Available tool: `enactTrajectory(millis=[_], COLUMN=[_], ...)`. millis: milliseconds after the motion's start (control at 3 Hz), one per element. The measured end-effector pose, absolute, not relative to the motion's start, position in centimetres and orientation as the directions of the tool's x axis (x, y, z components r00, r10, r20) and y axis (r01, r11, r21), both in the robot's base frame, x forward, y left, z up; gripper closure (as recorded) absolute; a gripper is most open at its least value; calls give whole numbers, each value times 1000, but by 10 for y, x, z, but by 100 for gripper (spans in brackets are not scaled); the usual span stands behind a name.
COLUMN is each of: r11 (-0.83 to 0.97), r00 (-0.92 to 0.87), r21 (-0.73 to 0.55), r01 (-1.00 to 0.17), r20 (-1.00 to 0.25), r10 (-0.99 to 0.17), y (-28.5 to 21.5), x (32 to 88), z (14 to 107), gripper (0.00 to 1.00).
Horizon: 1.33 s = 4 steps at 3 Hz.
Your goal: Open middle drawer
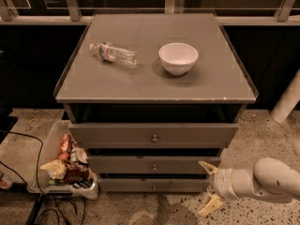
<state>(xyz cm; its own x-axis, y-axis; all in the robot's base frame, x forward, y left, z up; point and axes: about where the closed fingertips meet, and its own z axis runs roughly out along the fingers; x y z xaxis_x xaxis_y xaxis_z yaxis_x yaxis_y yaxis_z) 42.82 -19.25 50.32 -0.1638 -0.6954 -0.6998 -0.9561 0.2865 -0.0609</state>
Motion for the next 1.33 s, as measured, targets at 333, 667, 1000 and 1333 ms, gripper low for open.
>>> enactTrajectory(millis=[333,667,1000,1333], r11=[307,307,310,310], r00=[-159,-159,-173,-131], r21=[-40,-40,-26,-71], r01=[-951,-951,-950,-948], r20=[-787,-787,-784,-802], r10=[-595,-596,-596,-583], y=[-190,-190,-186,-177], x=[444,444,446,465], z=[482,482,480,477], gripper=[0,0,0,0])
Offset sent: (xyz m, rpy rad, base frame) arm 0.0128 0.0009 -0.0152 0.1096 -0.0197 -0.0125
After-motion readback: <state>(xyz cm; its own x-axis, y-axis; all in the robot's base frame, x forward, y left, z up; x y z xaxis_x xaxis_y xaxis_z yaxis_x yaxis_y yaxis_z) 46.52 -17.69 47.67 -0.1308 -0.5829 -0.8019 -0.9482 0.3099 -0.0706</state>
